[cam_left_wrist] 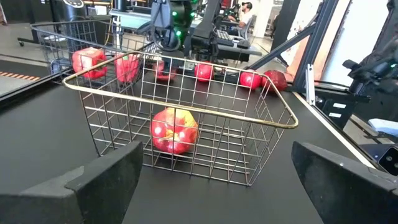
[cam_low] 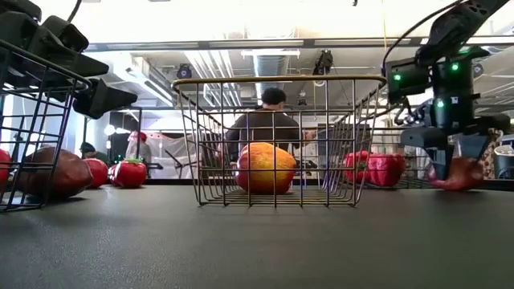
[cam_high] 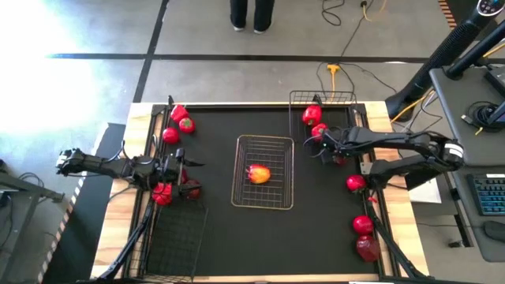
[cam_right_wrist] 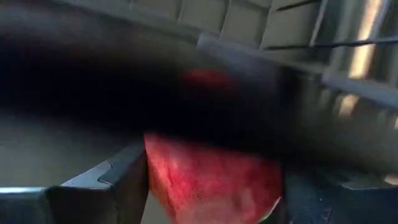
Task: Sort produce into baskets
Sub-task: Put the red apple into the gold wire basket
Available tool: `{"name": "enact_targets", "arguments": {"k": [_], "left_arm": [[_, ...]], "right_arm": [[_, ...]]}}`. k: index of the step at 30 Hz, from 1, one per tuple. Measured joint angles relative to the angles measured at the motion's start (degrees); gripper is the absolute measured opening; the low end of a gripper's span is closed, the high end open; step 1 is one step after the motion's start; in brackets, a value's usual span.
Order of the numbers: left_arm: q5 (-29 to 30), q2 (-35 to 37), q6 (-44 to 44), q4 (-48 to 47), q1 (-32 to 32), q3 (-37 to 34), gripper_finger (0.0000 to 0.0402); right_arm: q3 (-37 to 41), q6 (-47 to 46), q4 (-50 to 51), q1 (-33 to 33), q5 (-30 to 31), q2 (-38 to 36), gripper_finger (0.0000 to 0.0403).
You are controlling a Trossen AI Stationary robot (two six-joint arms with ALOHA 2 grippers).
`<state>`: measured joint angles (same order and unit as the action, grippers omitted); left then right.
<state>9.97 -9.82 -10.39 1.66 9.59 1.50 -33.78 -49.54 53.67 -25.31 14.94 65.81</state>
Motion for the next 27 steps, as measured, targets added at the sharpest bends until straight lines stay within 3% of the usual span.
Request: {"name": "enact_targets", "arguments": {"k": [8,15,21,27], "left_arm": [[0.0,0.0,0.0,0.0,0.0,0.0,0.0393],[0.0,0.0,0.0,0.0,0.0,0.0,0.0393],[0.0,0.0,0.0,0.0,0.0,0.0,0.0393],[0.0,-0.1,0.0,0.0,0.0,0.0,0.0393]], "right_arm": [[-4.2,-11.0,1.6,19.1,1.1,-4.3,0.0275],[-11.6,-14.1,-1.6,35.7,7.1,-0.2,0.0275],[-24.8,2.7,-5.4,44.2,16.4,8.1,0.0275],[-40.3,22.3,-2.6,45.3,24.9,18.9,0.0275]]}}
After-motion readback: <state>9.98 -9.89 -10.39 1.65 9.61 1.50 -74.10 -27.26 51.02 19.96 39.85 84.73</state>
